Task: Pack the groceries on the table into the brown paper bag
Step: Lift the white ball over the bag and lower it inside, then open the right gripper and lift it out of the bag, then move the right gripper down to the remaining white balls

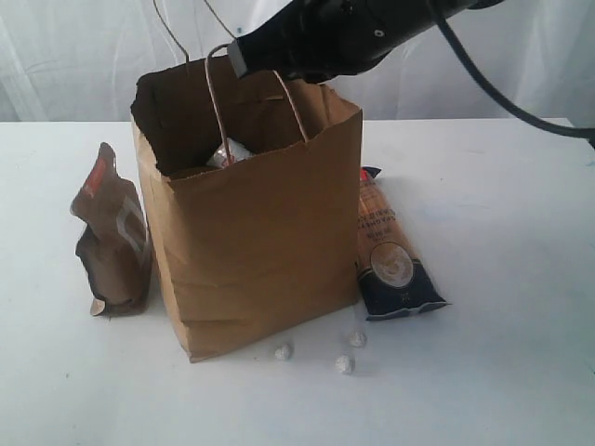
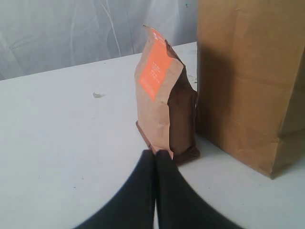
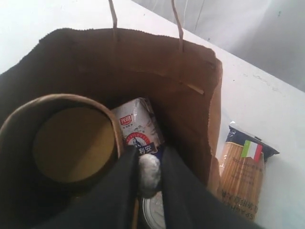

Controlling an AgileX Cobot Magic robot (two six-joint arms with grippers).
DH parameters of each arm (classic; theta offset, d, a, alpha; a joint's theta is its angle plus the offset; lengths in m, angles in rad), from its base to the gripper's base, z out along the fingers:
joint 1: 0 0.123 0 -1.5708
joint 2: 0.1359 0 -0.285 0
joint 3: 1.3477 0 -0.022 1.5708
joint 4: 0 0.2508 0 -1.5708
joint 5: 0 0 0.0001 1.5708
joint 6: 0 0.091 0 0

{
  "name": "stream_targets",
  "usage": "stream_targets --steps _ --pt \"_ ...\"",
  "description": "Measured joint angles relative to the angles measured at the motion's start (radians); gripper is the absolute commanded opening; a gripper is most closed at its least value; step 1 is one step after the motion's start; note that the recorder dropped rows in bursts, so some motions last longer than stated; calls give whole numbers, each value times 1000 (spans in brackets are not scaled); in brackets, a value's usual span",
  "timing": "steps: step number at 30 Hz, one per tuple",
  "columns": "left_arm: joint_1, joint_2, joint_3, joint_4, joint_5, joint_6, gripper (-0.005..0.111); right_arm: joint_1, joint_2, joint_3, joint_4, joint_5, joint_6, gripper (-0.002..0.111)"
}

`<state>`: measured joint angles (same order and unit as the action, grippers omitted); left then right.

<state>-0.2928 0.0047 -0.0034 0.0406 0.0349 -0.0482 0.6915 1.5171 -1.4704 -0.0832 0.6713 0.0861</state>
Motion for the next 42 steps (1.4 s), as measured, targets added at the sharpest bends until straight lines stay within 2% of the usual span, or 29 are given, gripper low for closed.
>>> stream_targets --steps 5,7,20,27,32,38,42 --pt "0 0 0 0 0 0 0 0 1 -2 0 -2 4 53" --pt "0 0 0 0 0 0 0 0 1 -2 0 -4 4 59" --pt "0 0 0 0 0 0 0 0 -64 26 -4 -17 4 59" --pt "0 0 0 0 0 0 0 0 -353 272 -51 -128 16 59" --pt "0 0 0 0 0 0 0 0 -555 476 -165 -82 64 59" --pt "0 0 0 0 0 0 0 0 -632 656 -187 -36 91 59" --pt "0 0 0 0 0 0 0 0 -628 758 -187 -111 186 58"
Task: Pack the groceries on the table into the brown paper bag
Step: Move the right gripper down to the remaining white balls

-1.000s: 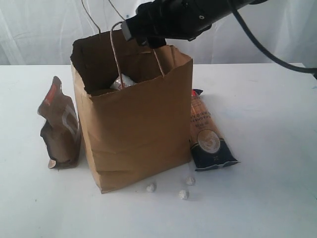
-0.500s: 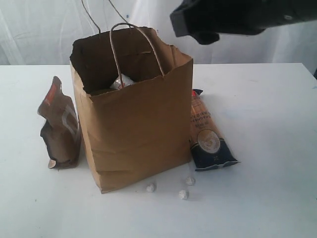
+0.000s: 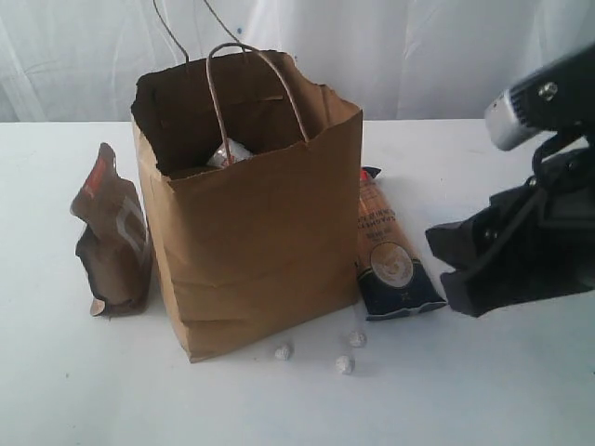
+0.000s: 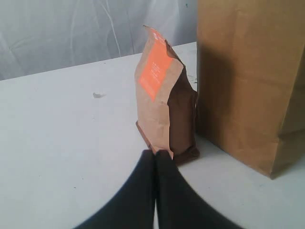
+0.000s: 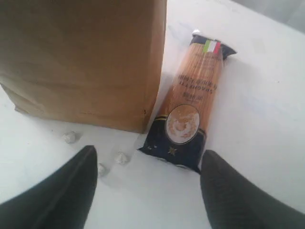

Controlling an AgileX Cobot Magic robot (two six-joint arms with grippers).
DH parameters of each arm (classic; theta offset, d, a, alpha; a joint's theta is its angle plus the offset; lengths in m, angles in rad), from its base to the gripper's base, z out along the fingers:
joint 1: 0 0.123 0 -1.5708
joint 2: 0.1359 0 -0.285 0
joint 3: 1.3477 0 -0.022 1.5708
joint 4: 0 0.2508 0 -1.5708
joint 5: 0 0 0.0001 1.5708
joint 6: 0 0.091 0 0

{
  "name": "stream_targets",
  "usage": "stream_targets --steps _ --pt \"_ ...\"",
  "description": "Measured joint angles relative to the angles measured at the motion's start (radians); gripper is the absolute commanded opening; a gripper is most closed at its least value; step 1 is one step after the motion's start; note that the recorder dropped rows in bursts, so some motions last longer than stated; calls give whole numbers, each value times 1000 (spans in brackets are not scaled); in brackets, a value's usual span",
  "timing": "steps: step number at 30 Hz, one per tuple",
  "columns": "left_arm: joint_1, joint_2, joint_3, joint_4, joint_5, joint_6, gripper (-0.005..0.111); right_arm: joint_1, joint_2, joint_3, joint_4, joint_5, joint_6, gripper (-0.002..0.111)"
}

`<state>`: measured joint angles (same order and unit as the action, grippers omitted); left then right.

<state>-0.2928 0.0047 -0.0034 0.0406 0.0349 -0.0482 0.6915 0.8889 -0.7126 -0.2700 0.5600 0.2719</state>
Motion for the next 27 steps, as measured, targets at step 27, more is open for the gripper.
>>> stream_targets --steps 27 --pt "0 0 0 0 0 0 0 0 656 93 119 -467 251 50"
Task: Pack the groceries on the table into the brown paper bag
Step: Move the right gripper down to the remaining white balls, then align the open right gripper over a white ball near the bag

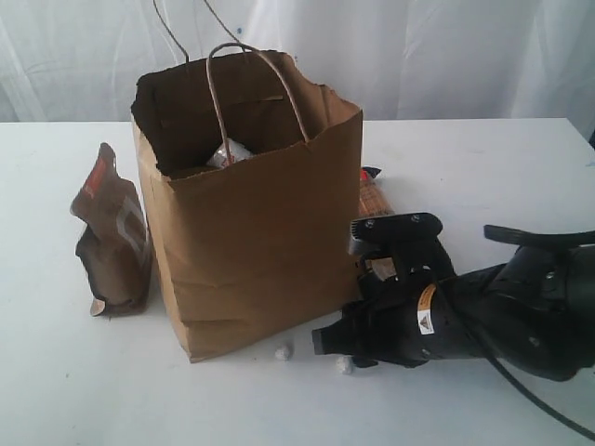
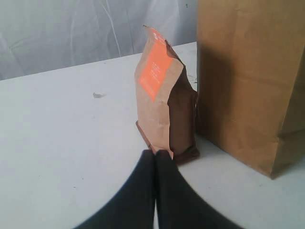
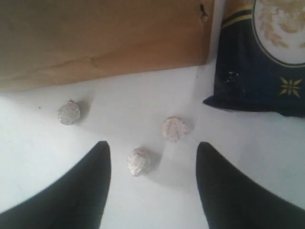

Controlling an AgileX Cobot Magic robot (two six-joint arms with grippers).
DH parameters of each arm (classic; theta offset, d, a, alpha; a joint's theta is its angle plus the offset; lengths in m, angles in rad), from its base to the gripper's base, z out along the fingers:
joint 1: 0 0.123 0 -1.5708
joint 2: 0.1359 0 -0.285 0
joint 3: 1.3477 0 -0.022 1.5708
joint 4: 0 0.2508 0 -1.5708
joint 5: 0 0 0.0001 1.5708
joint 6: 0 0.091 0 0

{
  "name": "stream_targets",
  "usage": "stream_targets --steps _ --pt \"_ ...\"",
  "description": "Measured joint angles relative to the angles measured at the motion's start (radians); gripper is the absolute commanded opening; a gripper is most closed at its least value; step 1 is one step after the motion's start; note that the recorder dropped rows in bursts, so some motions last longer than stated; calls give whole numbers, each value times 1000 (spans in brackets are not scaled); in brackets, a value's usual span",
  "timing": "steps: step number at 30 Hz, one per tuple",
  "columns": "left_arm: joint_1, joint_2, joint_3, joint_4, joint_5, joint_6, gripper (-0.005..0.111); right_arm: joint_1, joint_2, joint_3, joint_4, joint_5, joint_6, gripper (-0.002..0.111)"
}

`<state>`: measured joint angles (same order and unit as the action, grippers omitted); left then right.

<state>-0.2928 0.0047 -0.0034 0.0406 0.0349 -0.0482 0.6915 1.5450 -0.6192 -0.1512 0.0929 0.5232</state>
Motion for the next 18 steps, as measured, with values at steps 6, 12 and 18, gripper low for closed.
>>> stream_targets --steps 6,12,18 --pt "0 0 0 0 0 0 0 0 74 0 4 -87 16 50" --pt "0 0 0 0 0 0 0 0 136 -29 6 -110 16 50" --pt "0 0 0 0 0 0 0 0 178 -82 6 -108 11 50"
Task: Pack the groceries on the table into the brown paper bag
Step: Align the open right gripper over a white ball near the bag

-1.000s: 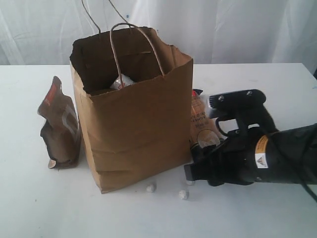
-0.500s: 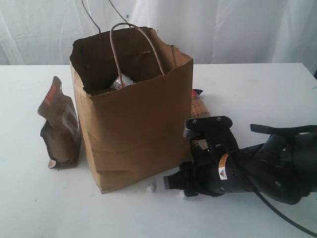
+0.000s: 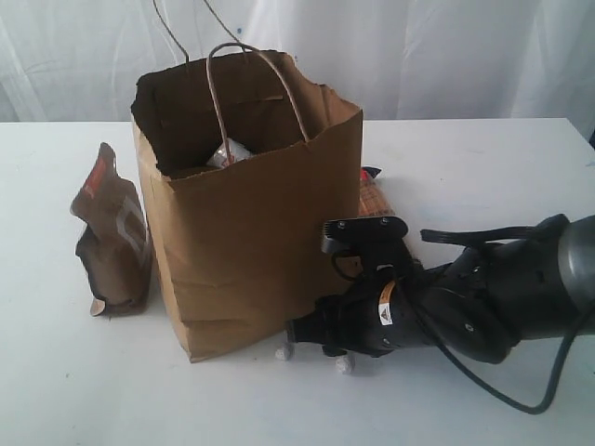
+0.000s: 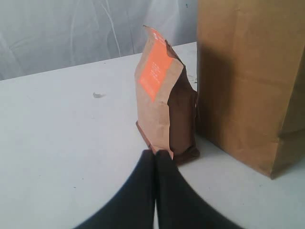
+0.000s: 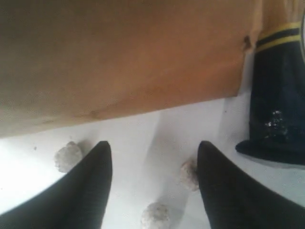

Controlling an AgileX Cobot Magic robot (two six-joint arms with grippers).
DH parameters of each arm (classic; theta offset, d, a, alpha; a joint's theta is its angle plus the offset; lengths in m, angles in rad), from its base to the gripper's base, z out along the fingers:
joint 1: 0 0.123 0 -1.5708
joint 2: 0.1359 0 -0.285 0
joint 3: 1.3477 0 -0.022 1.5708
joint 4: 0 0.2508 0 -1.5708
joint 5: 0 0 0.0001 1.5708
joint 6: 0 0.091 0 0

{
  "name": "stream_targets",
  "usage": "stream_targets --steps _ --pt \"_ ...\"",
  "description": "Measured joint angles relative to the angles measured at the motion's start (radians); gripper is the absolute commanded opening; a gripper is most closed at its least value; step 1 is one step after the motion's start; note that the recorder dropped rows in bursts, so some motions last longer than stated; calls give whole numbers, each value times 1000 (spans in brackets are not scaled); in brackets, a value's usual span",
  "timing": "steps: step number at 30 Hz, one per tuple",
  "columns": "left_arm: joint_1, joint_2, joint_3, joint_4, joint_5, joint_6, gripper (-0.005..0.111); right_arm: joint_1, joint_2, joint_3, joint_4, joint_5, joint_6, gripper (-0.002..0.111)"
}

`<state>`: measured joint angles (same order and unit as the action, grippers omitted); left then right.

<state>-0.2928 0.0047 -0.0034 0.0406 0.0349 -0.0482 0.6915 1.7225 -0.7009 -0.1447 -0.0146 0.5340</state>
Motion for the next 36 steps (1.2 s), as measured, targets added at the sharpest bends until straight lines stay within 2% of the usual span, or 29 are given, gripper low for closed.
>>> stream_targets --steps 11,19,25,36 --pt "0 0 0 0 0 0 0 0 13 -6 -48 85 -28 50" --pt "0 0 0 0 0 0 0 -28 13 -6 -59 76 -30 50" --pt "0 0 0 0 0 0 0 -41 13 -6 -59 66 -30 44" --pt "0 0 0 0 0 0 0 -41 13 -6 -56 84 -30 44"
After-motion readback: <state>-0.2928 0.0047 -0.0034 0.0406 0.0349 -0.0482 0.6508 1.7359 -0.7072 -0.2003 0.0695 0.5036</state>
